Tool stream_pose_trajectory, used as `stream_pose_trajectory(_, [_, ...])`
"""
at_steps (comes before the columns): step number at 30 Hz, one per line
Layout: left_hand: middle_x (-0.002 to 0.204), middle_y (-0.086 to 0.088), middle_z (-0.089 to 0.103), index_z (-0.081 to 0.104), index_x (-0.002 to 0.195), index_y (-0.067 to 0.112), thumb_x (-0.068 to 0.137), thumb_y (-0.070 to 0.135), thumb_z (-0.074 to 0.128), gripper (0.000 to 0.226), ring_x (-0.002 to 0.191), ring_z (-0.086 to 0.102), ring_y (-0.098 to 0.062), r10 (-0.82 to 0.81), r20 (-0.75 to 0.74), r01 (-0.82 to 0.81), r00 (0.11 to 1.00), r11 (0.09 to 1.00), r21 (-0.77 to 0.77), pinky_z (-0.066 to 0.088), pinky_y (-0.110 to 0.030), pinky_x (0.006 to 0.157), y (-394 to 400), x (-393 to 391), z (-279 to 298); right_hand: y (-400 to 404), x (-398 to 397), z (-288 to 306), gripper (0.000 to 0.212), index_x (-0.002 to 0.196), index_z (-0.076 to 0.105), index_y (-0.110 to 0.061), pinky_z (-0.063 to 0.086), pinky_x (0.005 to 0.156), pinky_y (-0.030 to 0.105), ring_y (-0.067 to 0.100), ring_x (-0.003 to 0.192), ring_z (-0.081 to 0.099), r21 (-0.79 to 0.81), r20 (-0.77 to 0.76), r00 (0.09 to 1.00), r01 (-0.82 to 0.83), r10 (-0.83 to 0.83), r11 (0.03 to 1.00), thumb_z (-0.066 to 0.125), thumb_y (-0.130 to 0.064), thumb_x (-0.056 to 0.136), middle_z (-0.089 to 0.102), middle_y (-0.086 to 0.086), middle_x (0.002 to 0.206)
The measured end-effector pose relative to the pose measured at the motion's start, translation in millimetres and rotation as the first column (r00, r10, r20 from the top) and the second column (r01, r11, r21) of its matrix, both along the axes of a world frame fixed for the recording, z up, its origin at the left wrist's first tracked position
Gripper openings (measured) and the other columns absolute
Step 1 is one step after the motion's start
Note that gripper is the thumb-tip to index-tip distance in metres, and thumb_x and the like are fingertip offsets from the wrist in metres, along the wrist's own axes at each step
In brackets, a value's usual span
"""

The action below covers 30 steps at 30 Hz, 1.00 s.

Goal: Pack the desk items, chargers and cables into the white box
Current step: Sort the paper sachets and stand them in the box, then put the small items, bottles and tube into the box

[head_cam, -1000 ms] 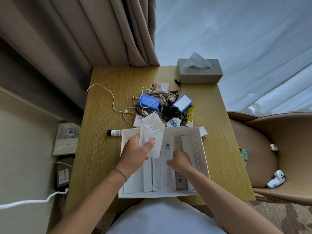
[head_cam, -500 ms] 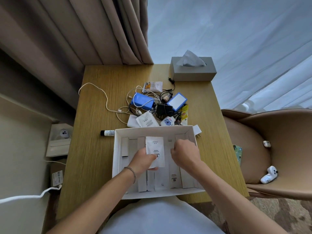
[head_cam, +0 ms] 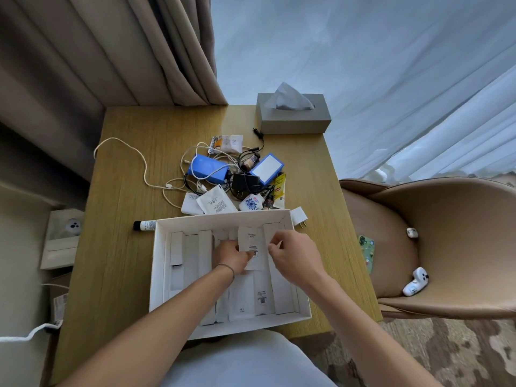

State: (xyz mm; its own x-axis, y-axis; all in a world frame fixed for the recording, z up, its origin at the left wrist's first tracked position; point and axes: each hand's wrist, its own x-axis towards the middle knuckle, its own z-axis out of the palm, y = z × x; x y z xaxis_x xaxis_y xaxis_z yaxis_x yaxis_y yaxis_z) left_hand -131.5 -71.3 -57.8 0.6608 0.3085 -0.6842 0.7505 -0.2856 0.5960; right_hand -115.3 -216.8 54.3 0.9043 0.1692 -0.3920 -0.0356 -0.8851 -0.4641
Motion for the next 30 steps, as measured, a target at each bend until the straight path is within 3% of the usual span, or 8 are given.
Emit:
stream_pose_trajectory(5, [0.102, 0.004, 0.077, 0.078, 0.098, 0.026, 0.078, 0.048, 0.078, 0.030, 0.089, 0.070, -0.019, -0.233, 0.014, 0.223, 0.972, 0.946, 0.235, 0.060, -0.032, 0.074, -0.2, 3.3, -0.9, -9.5, 7.9, 1.6, 0.018, 0.089, 0.073, -0.020, 0.046, 0.053, 0.029, 0.014, 0.063, 0.062, 0.063, 0.075, 0.995, 0.058, -0.062, 0.996, 0.057, -0.026, 0.094, 0.068, -0.007, 0.074])
stream_pose_trajectory(9, [0.096, 0.006, 0.072, 0.070, 0.096, 0.026, 0.080, 0.063, 0.067, 0.040, 0.088, 0.067, -0.019, -0.375, -0.047, 0.363, 0.926, 0.847, 0.388, 0.050, -0.026, 0.066, 4.4, 4.9, 6.8, -23.0, 27.0, 2.8, 0.017, 0.082, 0.072, -0.020, 0.050, 0.057, 0.033, 0.012, 0.062, 0.062, 0.173, 0.156, 0.974, 0.136, -0.164, 0.975, 0.060, -0.023, 0.093, 0.065, -0.009, 0.067])
stream_pose_trajectory(13, [0.095, 0.002, 0.070, 0.063, 0.097, 0.024, 0.094, 0.057, 0.048, 0.036, 0.080, 0.059, -0.021, -0.400, -0.046, 0.371, 0.916, 0.794, 0.481, 0.043, -0.028, 0.066, 8.4, 1.8, 25.8, -36.8, 53.5, -5.4, 0.016, 0.080, 0.070, -0.024, 0.038, 0.050, 0.023, 0.001, 0.062, 0.057, 0.229, 0.207, 0.940, 0.223, -0.271, 0.948, 0.061, -0.025, 0.092, 0.062, -0.016, 0.067])
stream_pose_trajectory(18, [0.088, 0.009, 0.068, 0.066, 0.099, 0.031, 0.095, 0.044, 0.050, 0.020, 0.073, 0.056, -0.014, -0.457, 0.062, 0.325, 0.887, 0.716, 0.618, 0.039, -0.026, 0.060, 13.6, -5.8, 60.9, -44.2, 86.3, -39.6, 0.014, 0.099, 0.071, -0.020, 0.050, 0.062, 0.029, 0.009, 0.075, 0.061, 0.112, 0.130, 0.959, 0.239, -0.252, 0.965, 0.059, -0.021, 0.092, 0.072, -0.002, 0.092])
stream_pose_trajectory(20, [0.080, 0.011, 0.068, 0.065, 0.095, 0.031, 0.094, 0.042, 0.051, 0.017, 0.071, 0.058, -0.012, -0.480, 0.099, 0.310, 0.871, 0.696, 0.648, 0.041, -0.025, 0.058, 17.3, -5.5, 75.8, -44.8, 97.3, -56.2, 0.023, 0.111, 0.069, -0.021, 0.056, 0.077, 0.037, 0.019, 0.093, 0.064, 0.036, 0.090, 0.969, 0.230, -0.232, 0.973, 0.061, -0.021, 0.090, 0.069, 0.001, 0.107])
stream_pose_trajectory(23, [0.073, 0.014, 0.064, 0.061, 0.087, 0.031, 0.093, 0.040, 0.053, 0.014, 0.065, 0.055, -0.009, -0.481, 0.173, 0.247, 0.860, 0.688, 0.682, 0.038, -0.021, 0.052, 25.1, 0.1, 97.6, -43.3, 108.5, -79.2, 0.038, 0.127, 0.061, -0.021, 0.053, 0.094, 0.044, 0.027, 0.113, 0.057, -0.071, 0.060, 0.980, 0.192, -0.188, 0.979, 0.067, -0.020, 0.089, 0.060, 0.007, 0.124])
stream_pose_trajectory(30, [0.076, 0.010, 0.067, 0.063, 0.088, 0.030, 0.090, 0.032, 0.055, 0.009, 0.072, 0.060, -0.016, -0.462, 0.233, 0.185, 0.856, 0.694, 0.696, 0.038, -0.025, 0.054, 47.5, 24.1, 123.3, -37.8, 115.7, -108.2, 0.041, 0.128, 0.055, -0.020, 0.053, 0.088, 0.041, 0.029, 0.112, 0.055, -0.225, 0.054, 0.991, 0.131, -0.122, 0.966, 0.069, -0.025, 0.090, 0.054, 0.009, 0.126])
